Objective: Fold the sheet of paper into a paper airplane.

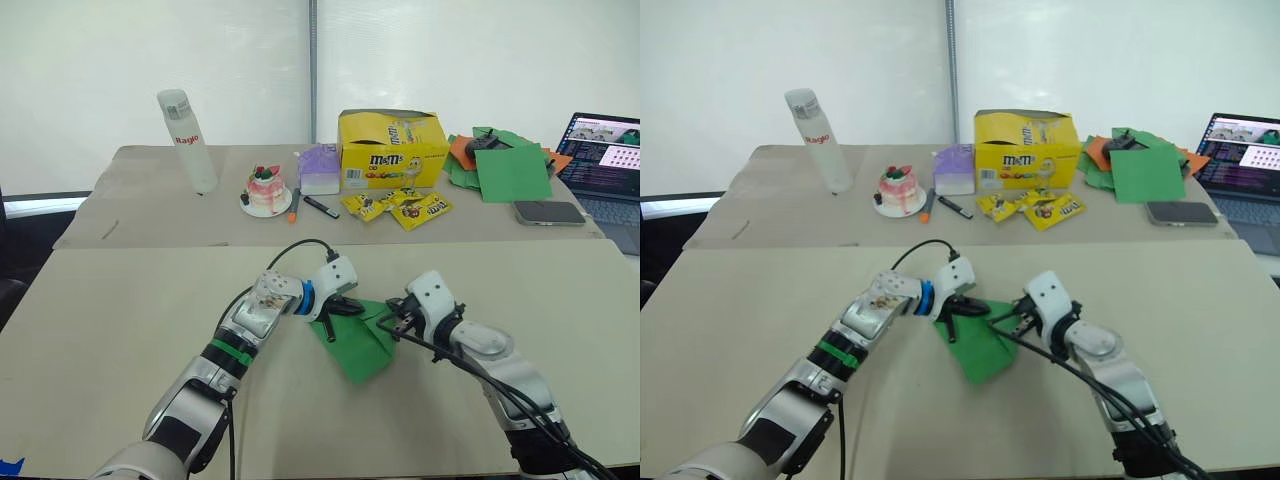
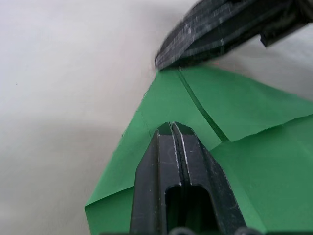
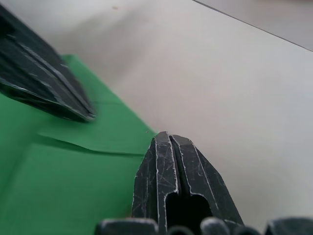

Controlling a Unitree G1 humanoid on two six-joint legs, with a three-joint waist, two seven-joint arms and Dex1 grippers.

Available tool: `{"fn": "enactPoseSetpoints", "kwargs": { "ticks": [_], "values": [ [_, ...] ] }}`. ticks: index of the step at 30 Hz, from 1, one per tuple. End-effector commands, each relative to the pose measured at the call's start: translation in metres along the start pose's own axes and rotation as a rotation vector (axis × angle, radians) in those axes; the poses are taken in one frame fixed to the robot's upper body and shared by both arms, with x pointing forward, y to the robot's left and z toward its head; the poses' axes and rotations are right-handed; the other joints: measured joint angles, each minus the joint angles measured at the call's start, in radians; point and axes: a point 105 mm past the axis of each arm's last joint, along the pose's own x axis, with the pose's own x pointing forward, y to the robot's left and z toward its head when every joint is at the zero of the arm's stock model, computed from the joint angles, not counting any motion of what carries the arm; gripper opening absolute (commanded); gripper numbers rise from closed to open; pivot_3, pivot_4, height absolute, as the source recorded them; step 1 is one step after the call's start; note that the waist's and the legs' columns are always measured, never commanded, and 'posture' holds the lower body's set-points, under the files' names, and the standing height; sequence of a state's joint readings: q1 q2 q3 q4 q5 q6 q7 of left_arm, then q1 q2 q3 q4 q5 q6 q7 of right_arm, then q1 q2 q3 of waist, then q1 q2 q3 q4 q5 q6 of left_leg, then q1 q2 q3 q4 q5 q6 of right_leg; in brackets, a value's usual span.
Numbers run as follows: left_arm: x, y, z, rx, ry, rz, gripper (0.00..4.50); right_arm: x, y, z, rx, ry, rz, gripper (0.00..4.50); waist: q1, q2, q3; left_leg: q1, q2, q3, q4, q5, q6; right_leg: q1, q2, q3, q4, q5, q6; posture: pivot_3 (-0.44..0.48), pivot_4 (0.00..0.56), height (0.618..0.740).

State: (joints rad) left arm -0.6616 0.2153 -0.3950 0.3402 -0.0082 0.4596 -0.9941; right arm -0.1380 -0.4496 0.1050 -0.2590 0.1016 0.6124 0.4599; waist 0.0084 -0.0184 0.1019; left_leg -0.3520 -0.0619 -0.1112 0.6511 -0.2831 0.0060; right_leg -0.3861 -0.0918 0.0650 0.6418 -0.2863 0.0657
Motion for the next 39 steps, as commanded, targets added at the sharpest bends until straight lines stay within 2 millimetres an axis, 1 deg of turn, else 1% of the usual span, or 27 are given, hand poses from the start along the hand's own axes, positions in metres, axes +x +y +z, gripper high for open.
{"fn": "enactPoseSetpoints", "kwargs": {
  "ticks": [1, 3, 4, 5, 7, 9, 11, 14, 18, 22, 26, 28, 32, 34, 36, 37, 39],
  "values": [
    [0.001, -0.001, -0.013, -0.032, 0.045, 0.000, 0.01, -0.004, -0.014, -0.005, 0.034, 0.019, -0.067, 0.00, 0.000, 0.000, 0.000, 0.000, 0.000, 0.000, 0.000, 0.000, 0.000, 0.000, 0.000, 0.000, 0.000, 0.000, 0.000, 0.000, 0.150, 0.740],
    [0.001, -0.002, -0.013, -0.033, 0.045, -0.001, 0.01, -0.003, -0.015, 0.004, 0.033, -0.023, -0.075, 0.00, 0.000, 0.000, 0.000, 0.000, 0.000, 0.000, 0.000, 0.000, 0.000, 0.000, 0.000, 0.000, 0.000, 0.000, 0.000, 0.000, 0.150, 0.740],
    [0.002, -0.002, -0.013, -0.033, 0.045, -0.001, 0.01, -0.003, -0.013, 0.015, 0.036, -0.076, -0.064, 0.00, 0.000, 0.000, 0.000, 0.000, 0.000, 0.000, 0.000, 0.000, 0.000, 0.000, 0.000, 0.000, 0.000, 0.000, 0.000, 0.000, 0.150, 0.740],
    [0.002, -0.002, -0.013, -0.033, 0.044, -0.002, 0.01, -0.003, -0.010, 0.024, 0.038, -0.119, -0.047, 0.00, 0.000, 0.000, 0.000, 0.000, 0.000, 0.000, 0.000, 0.000, 0.000, 0.000, 0.000, 0.000, 0.000, 0.000, 0.000, 0.000, 0.150, 0.740],
    [0.002, -0.002, -0.013, -0.036, 0.040, -0.002, 0.01, -0.001, -0.002, 0.031, 0.032, -0.140, -0.019, 0.00, -0.001, 0.000, 0.000, 0.000, 0.000, 0.000, 0.000, 0.000, 0.000, 0.000, 0.000, 0.000, 0.000, 0.000, 0.000, 0.000, 0.150, 0.740],
    [0.002, -0.003, -0.015, -0.037, 0.042, -0.004, 0.01, 0.003, 0.016, 0.022, 0.008, -0.089, 0.031, 0.00, -0.001, 0.000, 0.000, 0.000, 0.000, 0.000, 0.000, 0.000, 0.000, 0.000, 0.000, 0.000, 0.000, 0.000, 0.000, 0.000, 0.150, 0.740],
    [0.002, -0.002, -0.015, -0.042, 0.042, -0.002, 0.01, 0.006, 0.024, 0.013, 0.028, -0.055, 0.034, 0.00, -0.001, 0.000, 0.000, 0.000, 0.000, 0.000, 0.000, 0.000, 0.000, 0.000, 0.000, 0.000, 0.000, 0.000, 0.000, 0.000, 0.150, 0.740],
    [0.001, -0.001, -0.014, -0.057, 0.029, 0.007, 0.01, 0.007, 0.020, 0.005, 0.034, -0.021, 0.009, 0.00, -0.001, 0.000, 0.000, 0.000, 0.000, 0.000, 0.000, 0.000, 0.000, 0.000, 0.000, 0.000, 0.000, 0.000, 0.000, 0.000, 0.150, 0.740],
    [-0.003, 0.003, -0.007, -0.167, -0.040, 0.015, 0.01, 0.009, 0.022, -0.007, 0.043, 0.042, 0.024, 0.00, -0.001, 0.000, 0.000, 0.000, 0.000, 0.000, 0.000, 0.000, 0.000, -0.001, 0.000, 0.000, 0.000, 0.000, 0.000, 0.000, 0.150, 0.740],
    [-0.014, 0.023, -0.004, -0.231, -0.079, 0.102, 0.01, 0.010, 0.027, -0.010, 0.057, 0.060, 0.047, 0.00, -0.002, 0.000, 0.000, 0.000, 0.000, 0.000, 0.000, 0.000, 0.000, -0.001, 0.000, 0.000, 0.000, 0.000, 0.000, 0.000, 0.150, 0.740],
    [-0.024, 0.037, -0.010, -0.190, -0.067, 0.170, 0.01, 0.012, 0.034, -0.011, 0.065, 0.065, 0.069, 0.00, -0.005, 0.000, 0.000, 0.000, 0.000, 0.000, 0.000, 0.000, 0.000, -0.001, 0.000, 0.000, 0.000, 0.000, 0.000, 0.000, 0.150, 0.740],
    [-0.025, 0.038, -0.013, -0.202, -0.065, 0.178, 0.01, 0.013, 0.036, -0.011, 0.067, 0.064, 0.075, 0.00, -0.005, 0.000, 0.000, 0.000, 0.000, 0.000, -0.001, 0.000, 0.000, -0.001, 0.000, 0.000, 0.000, 0.000, 0.000, 0.000, 0.150, 0.740],
    [-0.029, 0.035, -0.024, -0.177, -0.021, 0.172, 0.01, 0.013, 0.037, -0.010, 0.068, 0.060, 0.080, 0.00, -0.011, 0.000, 0.000, 0.000, 0.001, 0.000, -0.001, 0.000, 0.000, -0.001, 0.000, 0.000, 0.000, 0.000, 0.000, 0.000, 0.150, 0.740],
    [-0.033, 0.037, -0.023, -0.189, -0.038, 0.185, 0.01, 0.014, 0.036, -0.008, 0.066, 0.054, 0.078, 0.00, -0.013, 0.000, -0.001, 0.001, 0.001, 0.000, -0.002, 0.000, 0.000, -0.001, 0.000, 0.000, 0.000, 0.000, 0.000, 0.000, 0.150, 0.740],
    [-0.037, 0.040, -0.015, -0.200, -0.096, 0.189, 0.01, 0.013, 0.034, -0.001, 0.058, 0.017, 0.077, 0.00, -0.014, 0.000, -0.001, 0.001, 0.001, 0.000, -0.002, 0.000, 0.000, -0.001, 0.000, 0.000, 0.000, 0.000, 0.000, 0.000, 0.150, 0.740],
    [-0.038, 0.040, -0.009, -0.195, -0.134, 0.185, 0.01, 0.013, 0.032, 0.008, 0.039, -0.027, 0.077, 0.00, -0.015, 0.000, -0.001, 0.001, 0.001, 0.000, -0.002, 0.000, 0.000, -0.001, 0.000, 0.000, 0.000, 0.000, 0.000, 0.000, 0.150, 0.740],
    [-0.043, 0.040, 0.000, -0.125, -0.173, 0.176, 0.01, 0.007, 0.031, 0.031, -0.017, -0.116, 0.097, 0.00, -0.016, 0.000, 0.000, 0.000, 0.001, 0.000, -0.002, 0.000, 0.000, -0.002, 0.000, 0.000, 0.000, 0.000, 0.000, 0.000, 0.150, 0.740]
  ]
}}
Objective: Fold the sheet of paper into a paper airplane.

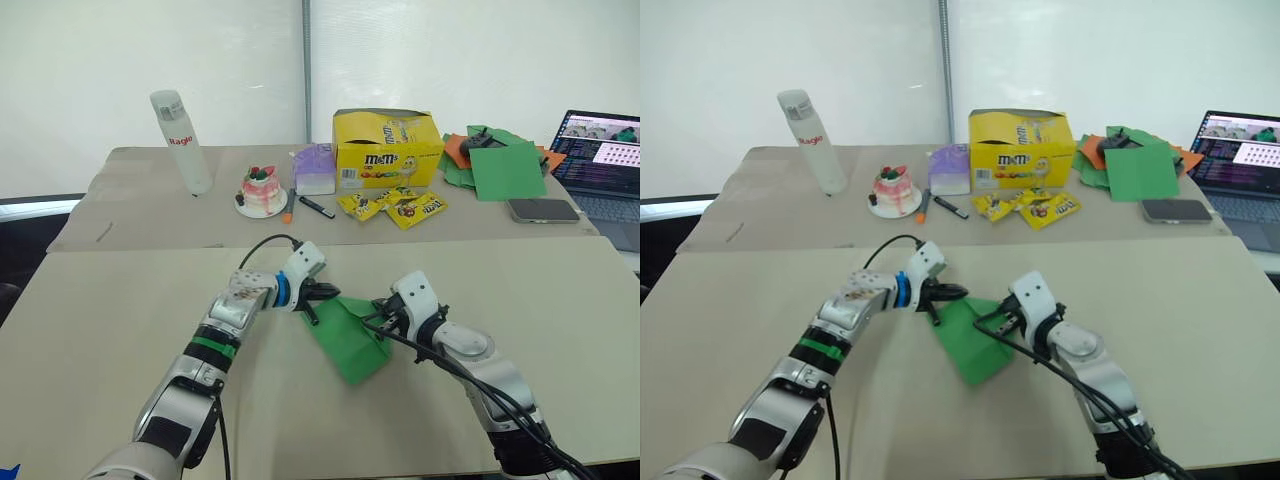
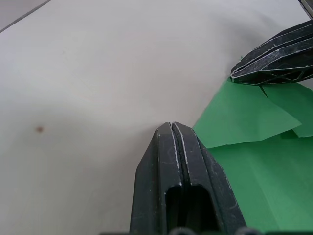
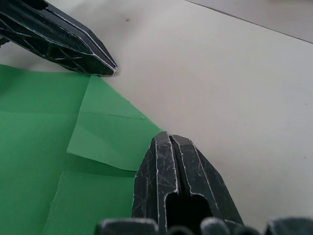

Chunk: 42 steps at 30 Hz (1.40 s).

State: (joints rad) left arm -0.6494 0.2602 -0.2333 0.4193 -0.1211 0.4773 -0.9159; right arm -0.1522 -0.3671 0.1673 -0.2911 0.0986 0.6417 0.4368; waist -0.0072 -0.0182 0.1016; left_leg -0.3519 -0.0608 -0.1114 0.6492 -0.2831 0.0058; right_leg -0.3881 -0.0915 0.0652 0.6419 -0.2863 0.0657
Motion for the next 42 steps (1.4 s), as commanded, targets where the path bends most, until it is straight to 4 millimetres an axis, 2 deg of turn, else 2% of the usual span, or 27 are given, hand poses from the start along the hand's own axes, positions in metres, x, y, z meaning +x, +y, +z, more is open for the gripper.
{"fn": "enactPoseSetpoints", "kwargs": {
  "ticks": [1, 5, 9, 13, 17, 20, 25, 28, 32, 35, 37, 42],
  "values": [
    [-0.011, 0.002, 0.021, 0.113, -0.094, -0.009, 0.01, -0.008, 0.001, 0.026, -0.088, -0.092, 0.041, 0.00, 0.000, 0.000, 0.001, -0.001, 0.000, 0.000, 0.000, 0.000, 0.000, -0.001, 0.000, 0.000, 0.000, 0.000, 0.000, 0.000, 0.150, 0.740],
    [-0.020, 0.002, 0.037, 0.210, -0.156, -0.054, 0.01, -0.024, -0.007, 0.046, -0.154, -0.121, 0.062, 0.00, 0.000, 0.000, 0.001, -0.001, -0.001, 0.000, -0.001, 0.001, -0.001, -0.001, -0.001, 0.000, 0.000, 0.000, 0.000, 0.000, 0.150, 0.740],
    [-0.021, -0.012, 0.046, 0.334, -0.172, -0.161, 0.01, -0.040, -0.011, 0.053, -0.185, -0.111, 0.097, 0.00, 0.006, 0.000, 0.001, -0.002, -0.001, 0.000, -0.001, 0.001, -0.001, 0.000, -0.001, 0.000, -0.001, 0.000, 0.000, 0.000, 0.150, 0.740],
    [-0.017, -0.026, 0.054, 0.400, -0.187, -0.260, 0.01, -0.058, -0.011, 0.050, -0.113, -0.090, 0.141, 0.00, 0.010, 0.000, 0.002, -0.002, -0.001, 0.000, -0.002, 0.000, -0.001, 0.000, -0.001, 0.000, -0.001, 0.000, 0.000, 0.000, 0.150, 0.740],
    [-0.013, -0.031, 0.058, 0.438, -0.189, -0.292, 0.01, -0.076, -0.005, 0.034, -0.008, -0.031, 0.188, 0.00, 0.016, -0.001, 0.002, -0.003, -0.001, 0.000, -0.001, 0.000, 0.000, 0.000, -0.001, -0.001, -0.001, 0.000, 0.000, 0.000, 0.150, 0.740],
    [-0.011, -0.032, 0.058, 0.438, -0.188, -0.307, 0.00, -0.087, 0.002, 0.024, 0.060, 0.004, 0.204, 0.84, 0.016, -0.001, 0.002, -0.002, 0.000, 0.000, -0.001, 0.000, 0.000, 0.001, -0.001, 0.000, -0.001, 0.000, 0.000, 0.000, 0.150, 0.740],
    [-0.008, -0.029, 0.062, 0.432, -0.192, -0.309, 0.00, -0.093, 0.011, 0.009, 0.089, 0.054, 0.192, 2.62, 0.016, -0.002, 0.002, -0.002, 0.000, 0.000, -0.001, 0.000, 0.000, 0.001, 0.000, 0.000, -0.001, 0.000, 0.000, 0.000, 0.150, 0.740],
    [-0.009, -0.028, 0.066, 0.427, -0.207, -0.307, 0.00, -0.092, 0.018, 0.007, 0.129, 0.057, 0.206, 2.62, 0.016, -0.002, 0.003, -0.002, 0.000, 0.001, 0.000, 0.000, 0.000, 0.001, 0.000, 0.000, -0.001, 0.000, 0.000, 0.000, 0.150, 0.740],
    [-0.009, -0.026, 0.070, 0.425, -0.222, -0.297, 0.00, -0.081, 0.025, -0.004, 0.224, 0.081, 0.176, 2.62, 0.017, -0.003, 0.003, -0.002, 0.000, 0.000, 0.000, 0.000, 0.000, 0.001, 0.000, 0.000, -0.001, 0.000, 0.000, 0.000, 0.150, 0.740],
    [-0.009, -0.026, 0.070, 0.426, -0.221, -0.292, 0.00, -0.076, 0.028, -0.006, 0.436, 0.041, 0.153, 2.62, 0.017, -0.003, 0.003, -0.002, 0.000, 0.000, 0.000, 0.000, 0.000, 0.000, 0.000, 0.000, -0.001, 0.000, 0.000, 0.000, 0.150, 0.740],
    [-0.010, -0.025, 0.069, 0.426, -0.216, -0.285, 0.00, -0.078, 0.028, -0.010, 0.547, 0.032, 0.146, 2.62, 0.018, -0.002, 0.003, -0.002, 0.000, 0.000, 0.000, 0.000, 0.000, 0.000, 0.000, 0.000, -0.001, 0.000, 0.000, 0.000, 0.150, 0.740],
    [-0.013, -0.025, 0.064, 0.419, -0.206, -0.277, 0.00, -0.091, 0.012, -0.018, 0.699, 0.010, 0.087, 2.62, 0.018, -0.002, 0.003, -0.002, -0.001, 0.000, 0.000, 0.000, 0.000, 0.000, -0.001, 0.000, -0.001, 0.000, 0.000, 0.000, 0.150, 0.740]
  ]
}}
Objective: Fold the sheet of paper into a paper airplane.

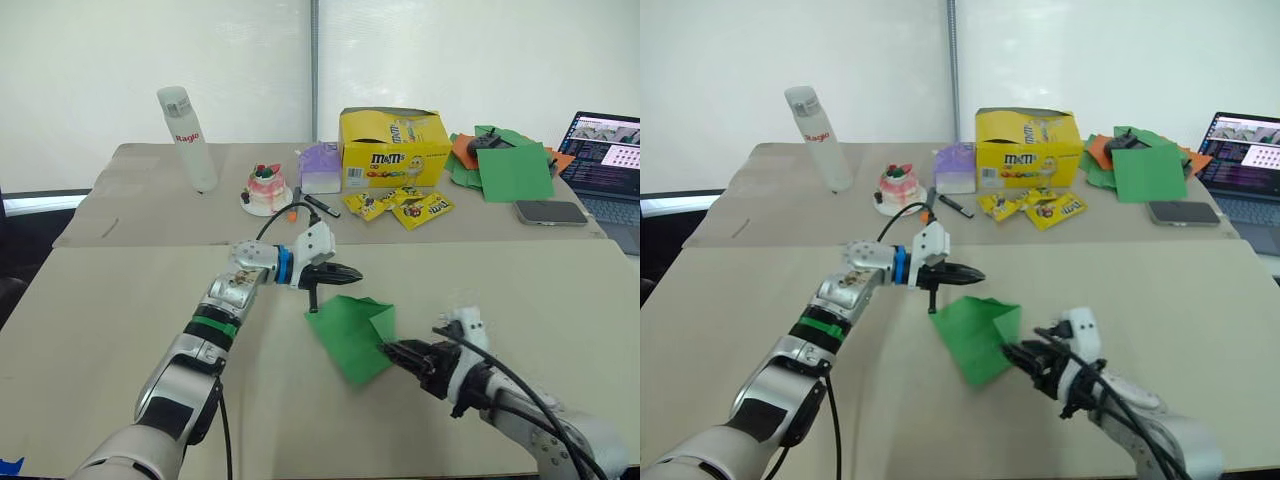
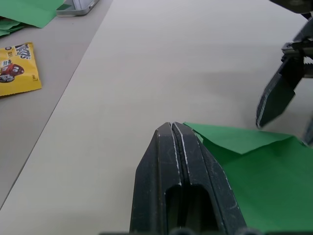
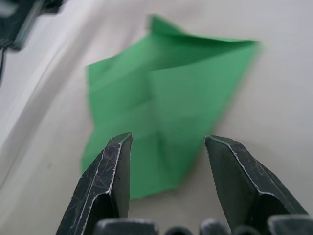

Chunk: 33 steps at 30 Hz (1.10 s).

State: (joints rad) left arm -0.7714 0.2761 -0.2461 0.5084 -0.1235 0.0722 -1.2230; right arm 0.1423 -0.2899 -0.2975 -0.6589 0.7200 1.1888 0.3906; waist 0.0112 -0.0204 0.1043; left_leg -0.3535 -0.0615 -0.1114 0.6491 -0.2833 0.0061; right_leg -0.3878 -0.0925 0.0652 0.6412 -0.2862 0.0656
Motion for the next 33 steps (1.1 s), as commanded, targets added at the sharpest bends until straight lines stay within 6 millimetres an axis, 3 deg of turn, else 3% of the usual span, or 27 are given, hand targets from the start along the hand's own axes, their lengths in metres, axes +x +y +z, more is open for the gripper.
{"fn": "enactPoseSetpoints", "kwargs": {
  "ticks": [1, 6, 12, 23, 31, 33],
  "values": [
    [-0.003, 0.001, 0.010, 0.024, -0.029, 0.013, 0.00, -0.012, -0.003, 0.008, 0.074, -0.052, 0.010, 2.62, -0.001, 0.000, 0.000, 0.000, 0.000, 0.000, 0.000, 0.000, 0.000, 0.000, 0.000, 0.000, 0.000, 0.000, 0.000, 0.000, 0.150, 0.740],
    [-0.002, -0.001, 0.010, 0.019, -0.024, 0.007, 0.00, -0.019, -0.002, -0.007, 0.237, -0.035, 0.073, 2.62, -0.002, 0.000, 0.000, 0.001, 0.002, 0.000, -0.002, 0.000, 0.000, 0.000, 0.002, 0.000, 0.000, 0.000, 0.000, 0.000, 0.150, 0.740],
    [-0.005, 0.002, 0.011, 0.018, -0.022, 0.033, 0.00, -0.012, 0.005, -0.026, 0.399, -0.030, 0.141, 2.62, -0.006, 0.000, 0.000, 0.001, 0.003, 0.000, -0.002, 0.000, 0.000, 0.000, 0.002, 0.000, 0.000, 0.000, 0.000, 0.000, 0.150, 0.740],
    [-0.014, 0.005, 0.005, 0.018, 0.006, 0.084, 0.00, 0.020, 0.025, -0.022, 0.557, -0.043, 0.311, 2.62, -0.024, 0.001, 0.000, 0.001, 0.004, 0.000, -0.004, 0.000, 0.000, -0.001, 0.003, 0.000, 0.000, 0.000, 0.000, 0.000, 0.150, 0.740],
    [-0.022, 0.007, 0.003, 0.004, 0.005, 0.135, 0.00, 0.014, 0.020, -0.010, 0.513, -0.031, 0.358, 0.07, -0.026, 0.000, -0.001, 0.002, 0.005, 0.000, -0.004, 0.000, 0.000, 0.000, 0.003, 0.000, 0.000, 0.000, 0.000, 0.000, 0.150, 0.740],
    [-0.024, 0.009, 0.004, -0.004, -0.005, 0.151, 0.00, 0.014, 0.022, -0.007, 0.445, 0.026, 0.379, 0.03, -0.025, 0.000, -0.001, 0.002, 0.004, 0.000, -0.003, 0.000, 0.000, 0.001, 0.002, 0.000, 0.000, 0.000, 0.000, 0.000, 0.150, 0.740]
  ]
}}
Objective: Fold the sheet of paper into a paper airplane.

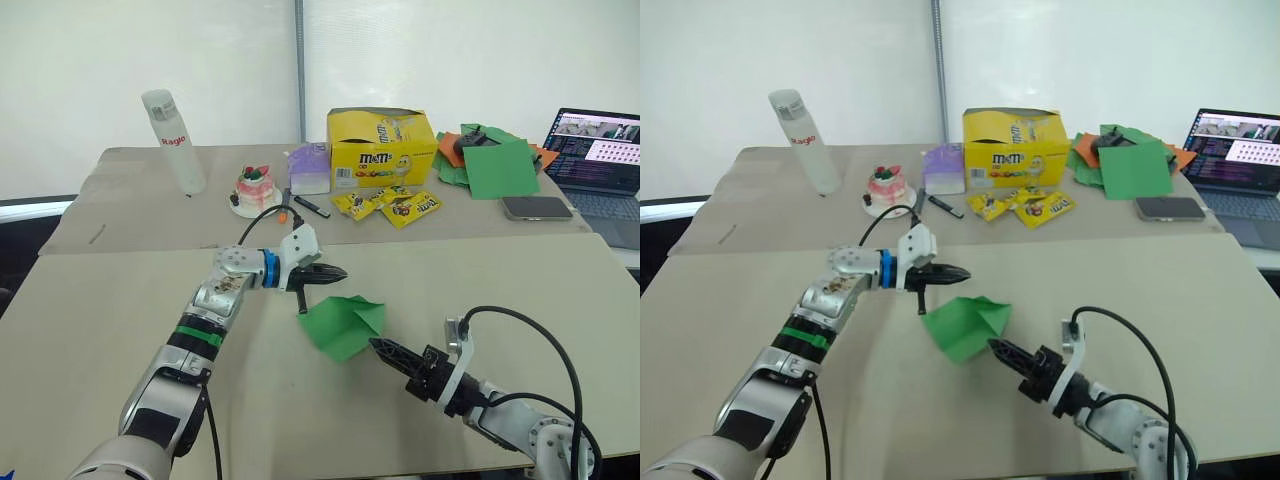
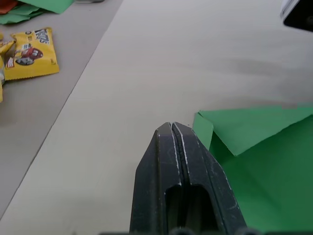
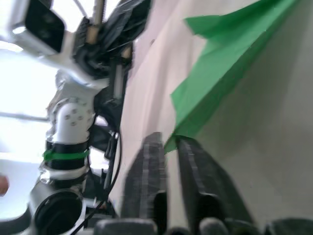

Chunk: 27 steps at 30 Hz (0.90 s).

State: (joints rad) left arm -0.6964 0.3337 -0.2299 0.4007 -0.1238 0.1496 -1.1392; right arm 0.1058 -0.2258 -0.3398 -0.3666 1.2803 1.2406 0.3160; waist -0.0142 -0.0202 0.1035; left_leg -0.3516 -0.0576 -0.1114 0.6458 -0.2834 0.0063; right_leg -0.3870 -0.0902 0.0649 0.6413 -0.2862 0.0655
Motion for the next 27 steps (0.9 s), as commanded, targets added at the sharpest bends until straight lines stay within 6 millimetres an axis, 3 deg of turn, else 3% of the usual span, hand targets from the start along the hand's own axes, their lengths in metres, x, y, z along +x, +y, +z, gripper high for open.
{"fn": "enactPoseSetpoints", "kwargs": {
  "ticks": [1, 7, 11, 14, 19, 27],
  "values": [
    [-0.006, 0.007, 0.016, 0.030, -0.052, 0.041, 0.00, -0.001, -0.006, 0.003, -0.047, 0.081, -0.031, 0.03, 0.003, 0.000, 0.000, 0.000, -0.001, 0.000, 0.000, 0.000, 0.000, 0.000, -0.001, 0.000, 0.000, 0.000, 0.000, 0.000, 0.150, 0.740],
    [-0.012, 0.011, 0.017, 0.027, -0.056, 0.073, 0.00, 0.003, -0.008, 0.025, -0.178, 0.231, -0.054, 0.03, 0.004, 0.000, 0.000, -0.001, -0.002, 0.001, 0.001, 0.000, 0.000, 0.000, -0.001, 0.000, 0.000, 0.000, 0.000, 0.000, 0.150, 0.740],
    [-0.021, 0.011, 0.019, 0.013, -0.081, 0.091, 0.00, 0.004, 0.001, 0.032, -0.303, 0.361, -0.052, 0.03, 0.002, 0.000, 0.001, -0.002, -0.001, 0.000, 0.001, 0.000, 0.000, -0.001, -0.001, -0.001, 0.000, 0.000, 0.000, 0.000, 0.150, 0.740],
    [-0.026, -0.004, 0.021, -0.004, -0.117, 0.032, 0.00, -0.007, 0.015, 0.031, -0.422, 0.511, -0.035, 0.03, 0.002, 0.001, 0.001, -0.002, 0.000, 0.001, 0.000, 0.000, 0.001, -0.001, -0.001, -0.001, 0.000, 0.000, 0.000, 0.000, 0.150, 0.740],
    [-0.030, -0.031, 0.016, -0.046, -0.141, -0.059, 0.00, -0.025, 0.020, 0.045, -0.463, 0.617, -0.030, 0.03, 0.009, 0.000, 0.001, -0.003, -0.001, 0.001, 0.001, -0.001, 0.001, 0.000, -0.002, -0.001, -0.001, 0.000, 0.000, 0.000, 0.150, 0.740],
    [-0.017, -0.049, -0.010, -0.013, -0.051, -0.131, 0.00, -0.027, -0.003, 0.046, -0.444, 0.732, -0.053, 0.03, 0.021, 0.000, 0.001, -0.003, 0.000, 0.001, 0.001, -0.001, 0.001, 0.001, -0.002, -0.002, -0.007, 0.001, -0.001, 0.000, 0.150, 0.740]
  ]
}}
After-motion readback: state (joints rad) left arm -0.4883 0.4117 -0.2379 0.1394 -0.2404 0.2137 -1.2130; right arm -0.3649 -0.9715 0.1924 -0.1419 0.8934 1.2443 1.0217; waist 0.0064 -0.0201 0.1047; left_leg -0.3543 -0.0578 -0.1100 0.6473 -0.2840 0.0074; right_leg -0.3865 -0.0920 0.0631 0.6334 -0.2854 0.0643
